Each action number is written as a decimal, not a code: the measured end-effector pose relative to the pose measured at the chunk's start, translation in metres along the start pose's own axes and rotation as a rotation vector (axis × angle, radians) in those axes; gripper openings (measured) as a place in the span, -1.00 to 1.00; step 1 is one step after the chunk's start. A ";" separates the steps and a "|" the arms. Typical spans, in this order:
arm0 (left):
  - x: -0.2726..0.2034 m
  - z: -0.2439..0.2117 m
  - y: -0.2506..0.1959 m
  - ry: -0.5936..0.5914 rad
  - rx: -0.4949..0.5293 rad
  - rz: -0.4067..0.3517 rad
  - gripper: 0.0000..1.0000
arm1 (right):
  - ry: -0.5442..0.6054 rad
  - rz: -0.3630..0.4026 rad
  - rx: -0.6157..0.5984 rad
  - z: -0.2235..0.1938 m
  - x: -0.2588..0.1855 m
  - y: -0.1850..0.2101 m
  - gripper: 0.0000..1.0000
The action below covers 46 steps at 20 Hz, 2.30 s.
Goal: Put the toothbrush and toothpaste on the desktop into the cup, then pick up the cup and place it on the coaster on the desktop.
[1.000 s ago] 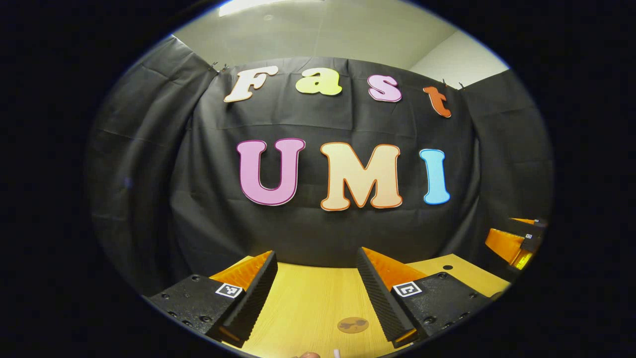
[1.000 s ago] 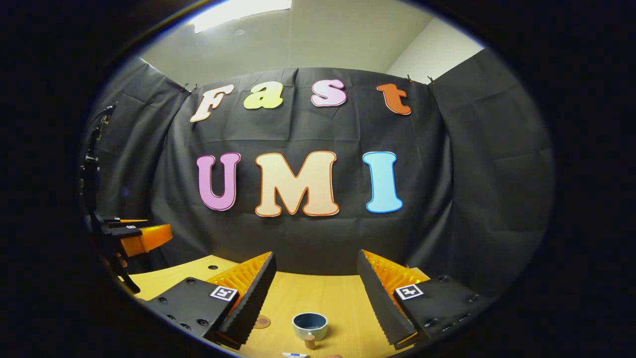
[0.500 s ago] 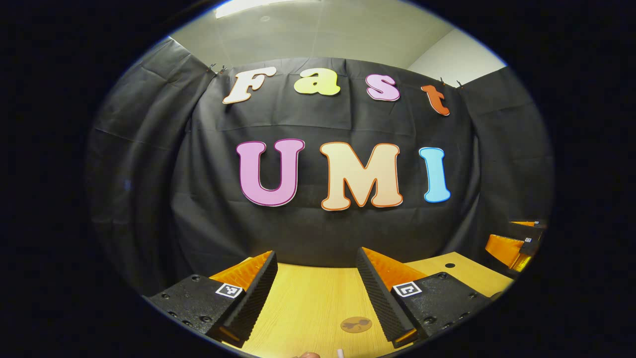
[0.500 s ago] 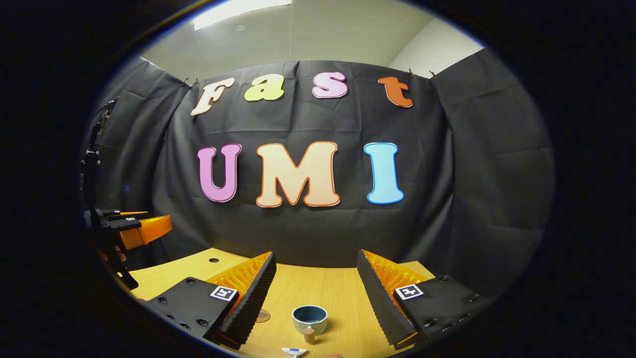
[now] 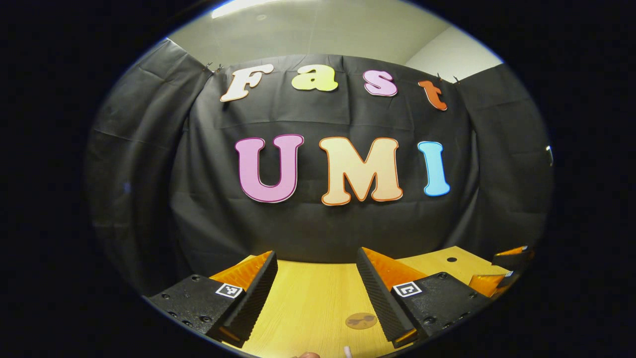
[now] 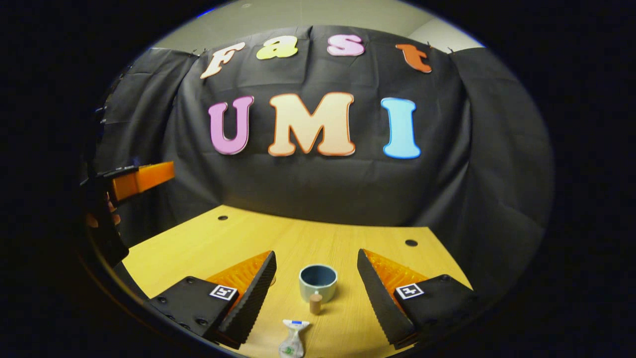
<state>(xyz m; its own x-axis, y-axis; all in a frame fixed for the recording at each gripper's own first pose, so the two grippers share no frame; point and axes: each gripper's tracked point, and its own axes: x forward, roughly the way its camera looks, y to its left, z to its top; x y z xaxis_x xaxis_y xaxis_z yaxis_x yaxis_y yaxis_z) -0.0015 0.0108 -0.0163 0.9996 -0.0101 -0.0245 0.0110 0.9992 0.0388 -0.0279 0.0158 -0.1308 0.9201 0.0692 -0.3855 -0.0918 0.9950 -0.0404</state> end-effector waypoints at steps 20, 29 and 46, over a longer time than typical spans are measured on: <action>0.004 -0.031 0.017 0.083 0.036 0.029 0.87 | 0.629 0.089 -0.085 -0.207 0.008 0.029 1.00; -0.002 -0.059 0.015 0.159 0.057 0.025 0.87 | 0.771 0.100 -0.072 -0.240 0.013 0.033 0.38; -0.043 -0.208 -0.041 0.698 -0.075 -0.128 0.90 | 0.779 0.126 -0.060 -0.240 0.015 0.038 -0.68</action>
<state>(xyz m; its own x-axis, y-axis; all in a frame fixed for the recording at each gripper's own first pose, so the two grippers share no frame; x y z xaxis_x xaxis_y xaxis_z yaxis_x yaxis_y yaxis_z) -0.0501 -0.0221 -0.2250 0.7419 -0.1254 -0.6587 0.1005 0.9921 -0.0757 -0.1085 0.0373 -0.3590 0.3722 0.0885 -0.9239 -0.2180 0.9759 0.0056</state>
